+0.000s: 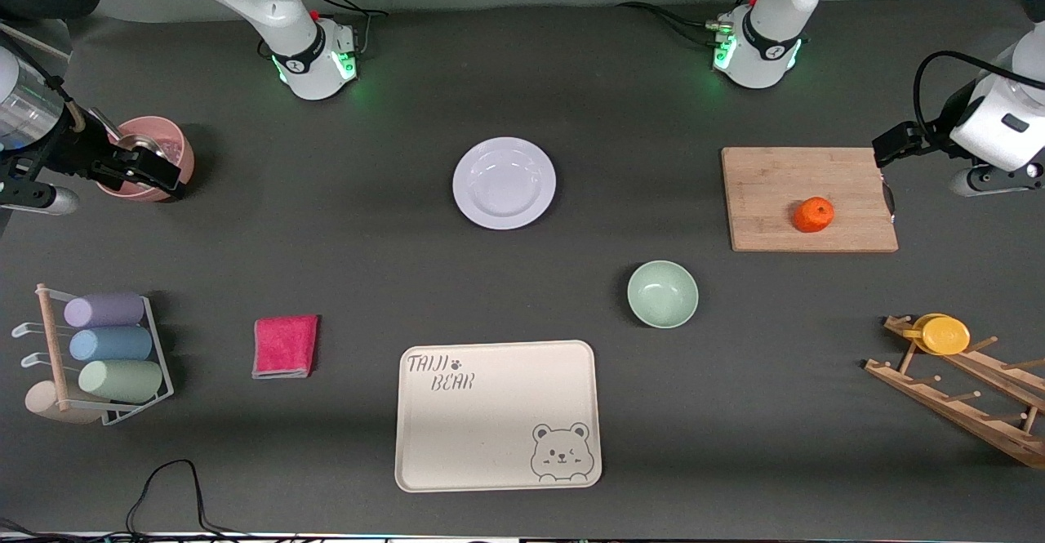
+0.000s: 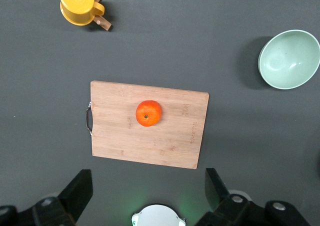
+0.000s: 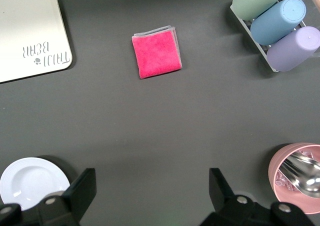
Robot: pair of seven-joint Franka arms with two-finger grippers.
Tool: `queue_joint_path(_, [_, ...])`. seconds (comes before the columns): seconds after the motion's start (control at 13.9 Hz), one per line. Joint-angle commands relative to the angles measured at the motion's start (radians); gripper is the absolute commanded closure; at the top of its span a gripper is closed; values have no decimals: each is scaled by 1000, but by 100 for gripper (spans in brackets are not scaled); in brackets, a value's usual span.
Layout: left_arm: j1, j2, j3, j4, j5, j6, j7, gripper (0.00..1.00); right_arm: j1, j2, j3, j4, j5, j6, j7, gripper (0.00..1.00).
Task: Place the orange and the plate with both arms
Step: 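Move the left gripper toward the orange on the cutting board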
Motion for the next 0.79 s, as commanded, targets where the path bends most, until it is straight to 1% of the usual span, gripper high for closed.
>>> queue_joint_path(0.0, [13,9,-14,32,-1,-55,33,0,9,-4,-5,2,1,-9,-3,0])
queue_joint_path(0.5, [31,3,-5,29,-18,-72,48,0,9,3,-5,-2,1,-2,-5,0])
queue_joint_path(0.72, [30,-42,3,11,-16,-143,47,0,9,7,-5,-4,3,-6,-6,0])
